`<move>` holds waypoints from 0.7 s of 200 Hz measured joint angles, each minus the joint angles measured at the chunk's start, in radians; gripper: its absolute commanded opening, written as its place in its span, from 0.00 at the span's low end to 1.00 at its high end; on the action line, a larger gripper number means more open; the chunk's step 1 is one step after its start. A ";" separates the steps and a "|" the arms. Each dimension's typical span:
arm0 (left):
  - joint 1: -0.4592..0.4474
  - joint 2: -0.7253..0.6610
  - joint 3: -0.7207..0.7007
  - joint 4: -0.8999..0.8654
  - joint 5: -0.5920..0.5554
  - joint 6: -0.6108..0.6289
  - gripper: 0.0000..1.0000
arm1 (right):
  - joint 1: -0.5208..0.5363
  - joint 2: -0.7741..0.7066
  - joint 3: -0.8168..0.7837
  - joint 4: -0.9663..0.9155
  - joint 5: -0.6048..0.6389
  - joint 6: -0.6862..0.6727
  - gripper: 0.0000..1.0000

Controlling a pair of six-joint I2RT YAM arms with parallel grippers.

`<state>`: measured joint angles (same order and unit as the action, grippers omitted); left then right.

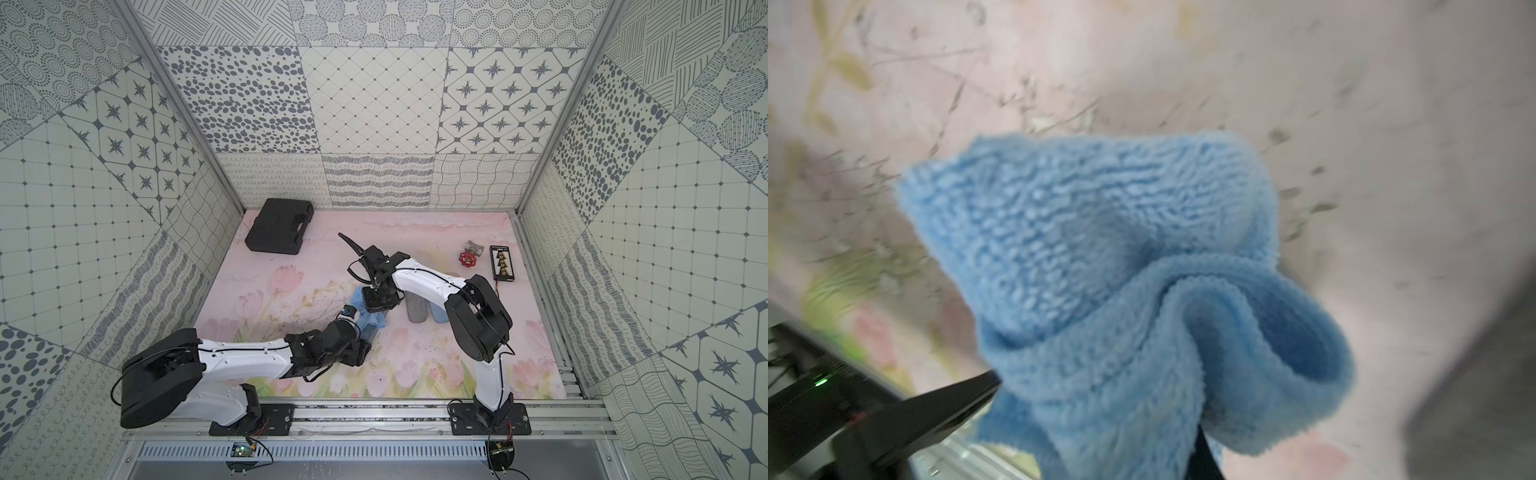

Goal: Wipe the eyeglass case
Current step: Wipe the dirt from the eyeglass case, then adjust the eyeglass case at the center of the board.

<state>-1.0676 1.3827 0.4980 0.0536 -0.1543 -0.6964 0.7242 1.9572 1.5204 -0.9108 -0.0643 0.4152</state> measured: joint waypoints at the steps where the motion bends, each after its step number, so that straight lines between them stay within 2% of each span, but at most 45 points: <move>1: 0.000 0.000 0.000 0.000 0.001 0.000 0.00 | -0.003 0.002 0.005 -0.005 0.014 -0.004 0.00; 21: 0.000 -0.006 0.000 -0.012 0.013 -0.008 0.00 | -0.042 0.014 0.058 -0.066 0.179 -0.046 0.00; 39: 0.000 -0.002 0.006 -0.023 0.015 -0.018 0.11 | -0.061 0.005 0.068 -0.105 0.218 -0.065 0.00; 66: 0.002 0.013 0.032 -0.055 0.015 -0.040 0.36 | -0.040 -0.072 -0.021 -0.094 0.122 -0.049 0.00; 93: 0.002 0.019 0.056 -0.092 0.028 -0.062 0.57 | -0.020 -0.150 -0.152 -0.064 0.000 0.008 0.00; 115: 0.002 0.008 0.058 -0.106 0.060 -0.082 0.68 | -0.019 -0.131 -0.183 -0.035 -0.068 0.043 0.00; 140: 0.005 -0.019 0.045 -0.119 0.099 -0.115 0.75 | -0.022 -0.057 -0.143 -0.022 -0.127 0.056 0.00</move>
<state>-1.0626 1.3636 0.5434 -0.0654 -0.0555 -0.8112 0.7021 1.9003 1.3777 -0.9329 -0.1917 0.4713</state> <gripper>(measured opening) 0.742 0.125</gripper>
